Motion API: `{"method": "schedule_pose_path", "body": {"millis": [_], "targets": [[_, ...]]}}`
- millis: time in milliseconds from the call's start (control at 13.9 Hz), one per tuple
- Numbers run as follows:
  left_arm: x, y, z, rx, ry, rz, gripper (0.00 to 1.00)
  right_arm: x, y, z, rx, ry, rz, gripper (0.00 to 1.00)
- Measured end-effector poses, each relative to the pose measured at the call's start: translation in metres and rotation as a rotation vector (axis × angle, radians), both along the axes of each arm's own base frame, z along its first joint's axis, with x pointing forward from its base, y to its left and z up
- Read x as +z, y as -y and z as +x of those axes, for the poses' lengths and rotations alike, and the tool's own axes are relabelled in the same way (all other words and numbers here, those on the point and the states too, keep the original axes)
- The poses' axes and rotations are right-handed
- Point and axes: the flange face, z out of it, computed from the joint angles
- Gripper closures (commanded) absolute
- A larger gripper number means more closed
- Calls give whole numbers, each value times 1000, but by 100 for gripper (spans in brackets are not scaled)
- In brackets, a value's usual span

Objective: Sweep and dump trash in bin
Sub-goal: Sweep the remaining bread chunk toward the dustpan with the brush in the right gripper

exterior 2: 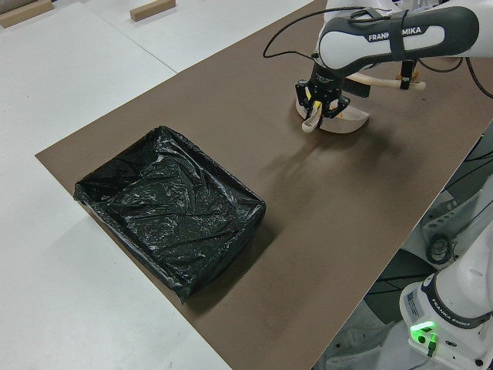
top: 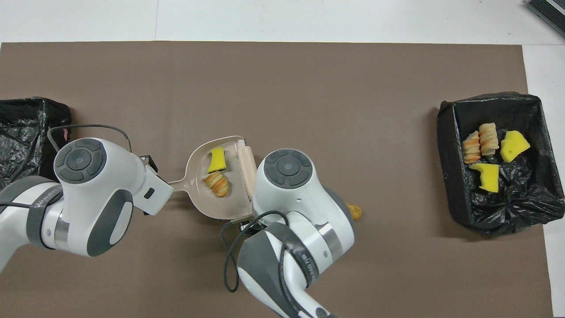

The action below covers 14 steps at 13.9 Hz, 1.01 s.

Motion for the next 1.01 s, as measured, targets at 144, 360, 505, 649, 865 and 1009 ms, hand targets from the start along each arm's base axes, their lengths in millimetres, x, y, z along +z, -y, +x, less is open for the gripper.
{"method": "schedule_pose_path", "body": {"millis": [144, 360, 505, 649, 865, 1009], "targets": [[0, -10, 5, 12, 13, -6, 100, 15, 40, -2, -26, -27, -28, 100], [-1, -12, 6, 10, 18, -9, 100, 2, 89, -27, -78, -64, -91, 100], [0, -11, 6, -8, 18, -9, 100, -13, 136, -40, -108, -66, -177, 100], [1, -9, 6, -50, 18, -10, 100, -21, 168, -49, -144, -47, -252, 100], [0, -8, 6, -93, 15, -12, 100, -27, 197, -54, -198, -35, -314, 100], [-1, -7, 4, -127, -2, -9, 100, -34, 213, -57, -224, -34, -330, 100]]}}
